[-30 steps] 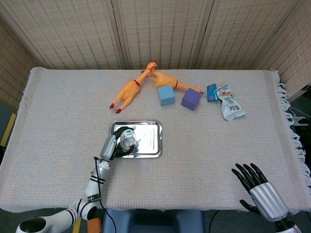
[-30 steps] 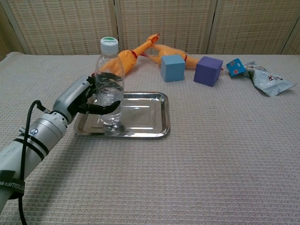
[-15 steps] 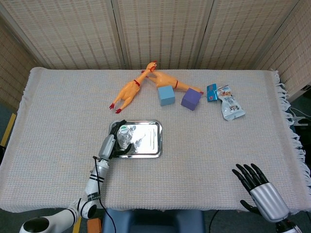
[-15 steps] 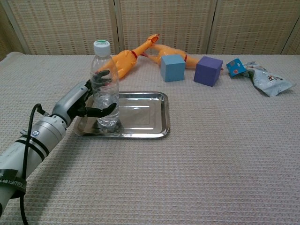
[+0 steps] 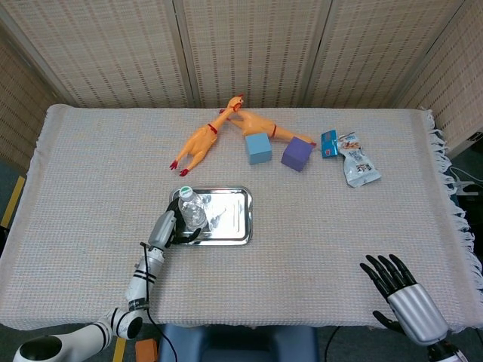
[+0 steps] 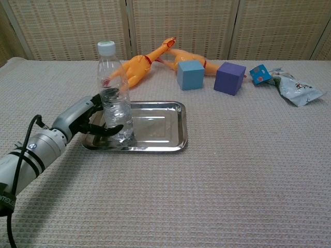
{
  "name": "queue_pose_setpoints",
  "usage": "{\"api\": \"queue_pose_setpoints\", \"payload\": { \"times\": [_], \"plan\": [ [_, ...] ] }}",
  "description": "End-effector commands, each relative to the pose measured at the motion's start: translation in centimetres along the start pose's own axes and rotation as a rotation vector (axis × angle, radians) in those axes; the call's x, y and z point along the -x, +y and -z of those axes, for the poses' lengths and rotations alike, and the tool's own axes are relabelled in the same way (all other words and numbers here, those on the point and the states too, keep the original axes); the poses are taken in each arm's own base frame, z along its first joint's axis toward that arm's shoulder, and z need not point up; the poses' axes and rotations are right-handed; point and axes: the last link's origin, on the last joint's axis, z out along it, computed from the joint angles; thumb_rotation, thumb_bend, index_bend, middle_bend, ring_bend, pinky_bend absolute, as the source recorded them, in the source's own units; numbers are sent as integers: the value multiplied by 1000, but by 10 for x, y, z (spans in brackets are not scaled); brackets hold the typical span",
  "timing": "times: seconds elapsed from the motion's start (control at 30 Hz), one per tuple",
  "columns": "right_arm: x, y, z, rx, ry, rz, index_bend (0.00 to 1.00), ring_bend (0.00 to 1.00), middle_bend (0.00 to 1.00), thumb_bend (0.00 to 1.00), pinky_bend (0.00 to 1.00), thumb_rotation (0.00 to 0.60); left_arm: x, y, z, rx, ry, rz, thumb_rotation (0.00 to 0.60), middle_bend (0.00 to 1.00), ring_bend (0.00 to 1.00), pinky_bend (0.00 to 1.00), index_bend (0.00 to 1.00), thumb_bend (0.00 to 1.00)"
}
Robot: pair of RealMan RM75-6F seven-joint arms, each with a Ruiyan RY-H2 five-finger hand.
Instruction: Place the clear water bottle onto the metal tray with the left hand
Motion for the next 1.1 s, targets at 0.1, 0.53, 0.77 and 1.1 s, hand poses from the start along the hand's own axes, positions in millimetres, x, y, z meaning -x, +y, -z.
{"api": "queue_pose_setpoints", "payload": {
  "times": [0.1,0.53,0.77,1.1],
  "plan": [
    [0,0,0,0,0,1,0,0,0,90,0,600,-5,3,4,17,-9,-24,600,0,0,0,0,302],
    [-1,-1,2,-5,4,0,0,0,0,90,0,600,-74,-20,77,86,12,-346,600,0,0,0,0,296],
    [1,2,-4,24,12,7,0,0,0,90,0,600,-150,-41,190,30,126,-781,600,0,0,0,0,327],
    [-1,8,-11,76,29,10,0,0,0,90,0,600,-181,-29,242,-102,201,-916,600,0,0,0,0,335]
  ]
}}
